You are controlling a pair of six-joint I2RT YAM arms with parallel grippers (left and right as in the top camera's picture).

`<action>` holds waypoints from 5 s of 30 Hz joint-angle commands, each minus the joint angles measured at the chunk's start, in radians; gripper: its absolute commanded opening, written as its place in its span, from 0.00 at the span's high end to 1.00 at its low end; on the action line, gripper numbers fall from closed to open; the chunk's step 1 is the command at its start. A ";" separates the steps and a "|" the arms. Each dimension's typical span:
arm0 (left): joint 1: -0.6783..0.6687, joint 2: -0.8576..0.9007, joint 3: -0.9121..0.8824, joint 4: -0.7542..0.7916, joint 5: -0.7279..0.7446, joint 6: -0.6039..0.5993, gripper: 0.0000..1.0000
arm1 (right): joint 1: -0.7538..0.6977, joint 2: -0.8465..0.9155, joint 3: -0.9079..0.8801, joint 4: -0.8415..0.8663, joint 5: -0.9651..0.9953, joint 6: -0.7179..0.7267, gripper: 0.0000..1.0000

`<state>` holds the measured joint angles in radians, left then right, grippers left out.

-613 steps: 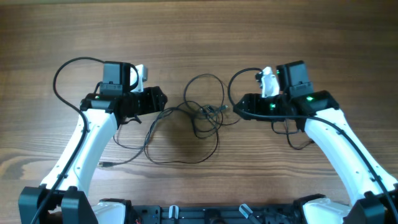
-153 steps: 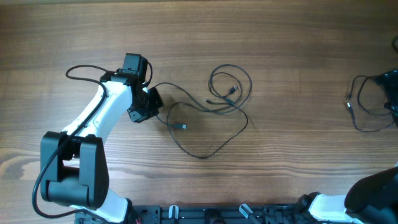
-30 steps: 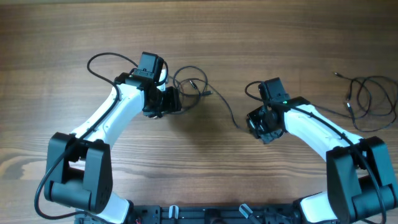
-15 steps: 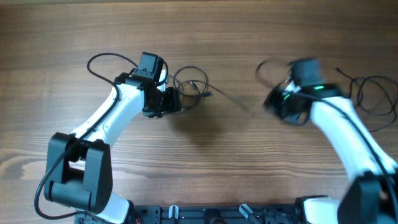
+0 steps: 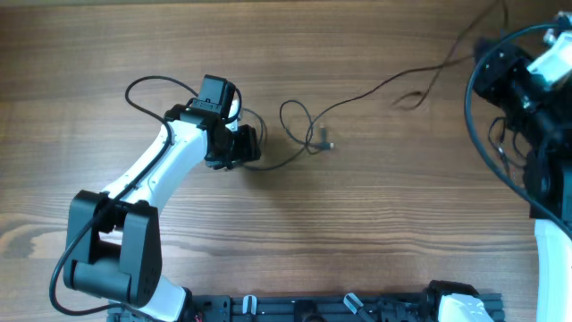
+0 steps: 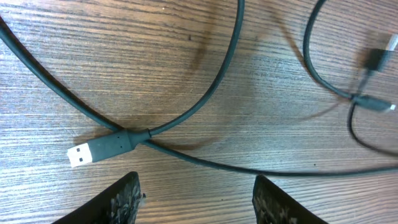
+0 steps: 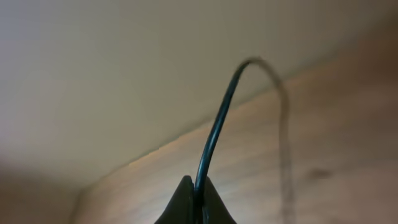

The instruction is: Untangle cables

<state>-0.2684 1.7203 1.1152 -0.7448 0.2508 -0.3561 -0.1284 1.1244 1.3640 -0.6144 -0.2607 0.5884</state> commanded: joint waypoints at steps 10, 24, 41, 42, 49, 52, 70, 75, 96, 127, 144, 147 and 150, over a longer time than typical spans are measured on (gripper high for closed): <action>-0.003 -0.020 0.001 -0.006 -0.010 0.012 0.41 | -0.310 0.047 0.006 -0.113 0.396 0.259 0.96; -0.003 -0.020 0.001 -0.007 -0.010 0.012 0.41 | -0.397 0.472 0.004 -0.268 0.109 0.039 0.00; -0.003 -0.020 0.001 0.004 -0.010 0.012 0.41 | -0.127 0.602 0.002 -0.449 -0.218 -0.354 0.00; -0.003 -0.020 0.001 0.004 -0.018 0.012 0.42 | -0.076 0.602 0.002 -0.449 -0.217 -0.361 0.00; 0.096 -0.020 0.001 -0.050 -0.222 -0.136 0.46 | 0.301 0.605 0.002 -0.378 -0.079 -0.322 0.00; 0.163 -0.020 0.001 -0.069 -0.219 -0.150 0.43 | 0.439 0.616 -0.006 -0.307 0.028 -0.190 0.00; 0.343 -0.020 0.001 -0.141 -0.218 -0.150 0.00 | 0.762 0.885 -0.083 0.024 0.210 0.295 0.27; 0.343 -0.020 0.001 -0.148 -0.216 -0.150 0.00 | 0.764 0.895 -0.083 0.031 0.249 0.461 0.67; 0.343 -0.020 0.001 -0.151 -0.173 -0.150 0.00 | 0.809 0.901 -0.084 -0.005 0.298 0.620 0.96; 0.343 -0.020 0.001 -0.139 -0.173 -0.150 0.00 | 0.753 0.820 -0.064 0.037 0.240 0.351 0.32; 0.343 -0.020 0.001 -0.143 -0.173 -0.150 0.00 | 0.758 0.916 -0.064 0.049 0.194 0.406 0.94; 0.343 -0.020 0.001 -0.143 -0.173 -0.150 0.00 | 0.758 0.916 -0.064 0.005 0.211 0.385 0.96; 0.343 -0.020 0.001 -0.143 -0.173 -0.150 0.00 | 0.752 0.916 -0.064 -0.070 0.258 0.354 0.96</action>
<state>0.0708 1.7203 1.1156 -0.8902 0.0727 -0.5030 0.6231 2.0125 1.2964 -0.6285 -0.0570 0.9821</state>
